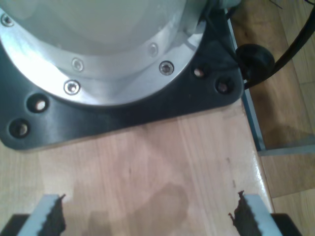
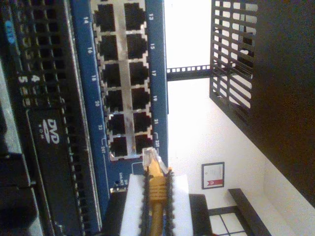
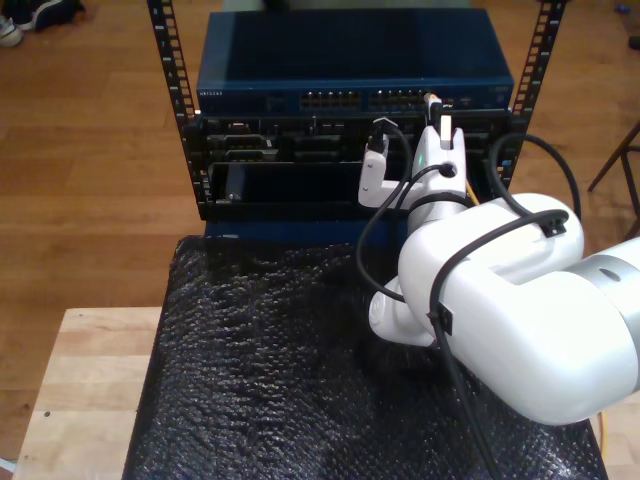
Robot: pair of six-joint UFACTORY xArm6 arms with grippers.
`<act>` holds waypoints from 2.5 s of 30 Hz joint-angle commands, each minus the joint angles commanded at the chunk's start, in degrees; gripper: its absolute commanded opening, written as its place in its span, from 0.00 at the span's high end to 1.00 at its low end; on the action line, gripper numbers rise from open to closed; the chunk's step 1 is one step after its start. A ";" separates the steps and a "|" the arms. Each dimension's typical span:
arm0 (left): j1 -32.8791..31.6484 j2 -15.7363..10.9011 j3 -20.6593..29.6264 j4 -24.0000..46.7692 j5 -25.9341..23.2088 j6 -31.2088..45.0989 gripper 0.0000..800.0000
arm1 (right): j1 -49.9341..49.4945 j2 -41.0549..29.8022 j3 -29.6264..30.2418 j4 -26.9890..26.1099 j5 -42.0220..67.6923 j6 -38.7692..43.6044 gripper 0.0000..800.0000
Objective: Grab the cable and plug it in
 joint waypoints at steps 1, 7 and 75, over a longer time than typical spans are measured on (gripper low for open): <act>0.09 0.00 0.00 0.00 0.00 0.00 0.00 | 0.00 0.00 0.00 -0.09 0.00 0.00 1.00; 0.09 0.00 0.00 0.00 0.00 0.00 0.00 | 0.00 0.26 0.00 0.00 -0.09 0.00 1.00; 0.09 0.00 0.00 0.00 0.00 0.00 0.00 | -0.35 2.20 -2.99 -1.23 0.26 -0.35 1.00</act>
